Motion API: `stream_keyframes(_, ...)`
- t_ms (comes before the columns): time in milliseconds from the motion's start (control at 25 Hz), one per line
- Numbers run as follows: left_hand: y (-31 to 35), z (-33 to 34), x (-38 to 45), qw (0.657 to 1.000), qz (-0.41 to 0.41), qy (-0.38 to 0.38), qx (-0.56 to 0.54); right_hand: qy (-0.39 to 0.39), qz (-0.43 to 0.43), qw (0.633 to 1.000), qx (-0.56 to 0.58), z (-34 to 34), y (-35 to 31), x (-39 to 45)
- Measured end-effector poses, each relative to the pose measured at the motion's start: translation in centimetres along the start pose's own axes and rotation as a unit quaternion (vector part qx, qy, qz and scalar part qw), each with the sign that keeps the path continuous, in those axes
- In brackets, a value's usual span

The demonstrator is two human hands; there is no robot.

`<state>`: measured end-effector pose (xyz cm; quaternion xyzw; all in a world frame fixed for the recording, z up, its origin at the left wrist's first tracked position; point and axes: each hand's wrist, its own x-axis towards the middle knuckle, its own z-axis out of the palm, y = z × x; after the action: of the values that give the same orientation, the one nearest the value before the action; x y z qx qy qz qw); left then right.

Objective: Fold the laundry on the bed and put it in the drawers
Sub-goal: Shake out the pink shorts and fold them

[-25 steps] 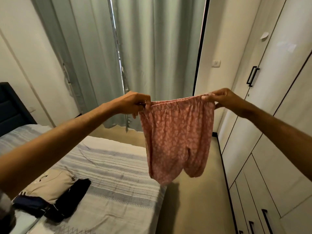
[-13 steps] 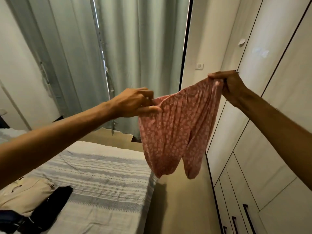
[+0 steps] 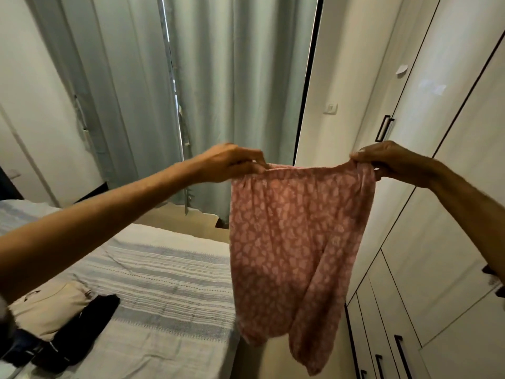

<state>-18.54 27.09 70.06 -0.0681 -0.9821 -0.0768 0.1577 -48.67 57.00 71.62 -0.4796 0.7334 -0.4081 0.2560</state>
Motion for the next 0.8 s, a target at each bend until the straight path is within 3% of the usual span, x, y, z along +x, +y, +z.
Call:
stream_keyframes(160,-3.6,0.1,0.0,0.991,0.041,-0.021,0.126,-0.024,-0.048,0.969,-0.241,1.4,-0.4,-0.3)
stream_keyframes(320,-3.2,0.3,1.2,0.960,0.112,-0.027,0.257,0.066,-0.175,0.862,-0.472,1.6,0.1,0.0)
stream_keyframes(520,-2.0,-0.8,2.1,0.942,0.124,0.015,0.310,0.125,-0.206,0.764,-0.598,2.6,-1.0,0.2)
stream_keyframes(640,-2.4,-1.5,2.2,0.942,0.113,0.042,0.312,0.062,-0.261,0.701,-0.661,3.9,-1.5,-0.4)
stream_keyframes(800,-3.9,-1.9,1.3,0.958,0.084,0.028,0.272,0.020,-0.321,0.655,-0.684,4.4,-1.9,-1.4)
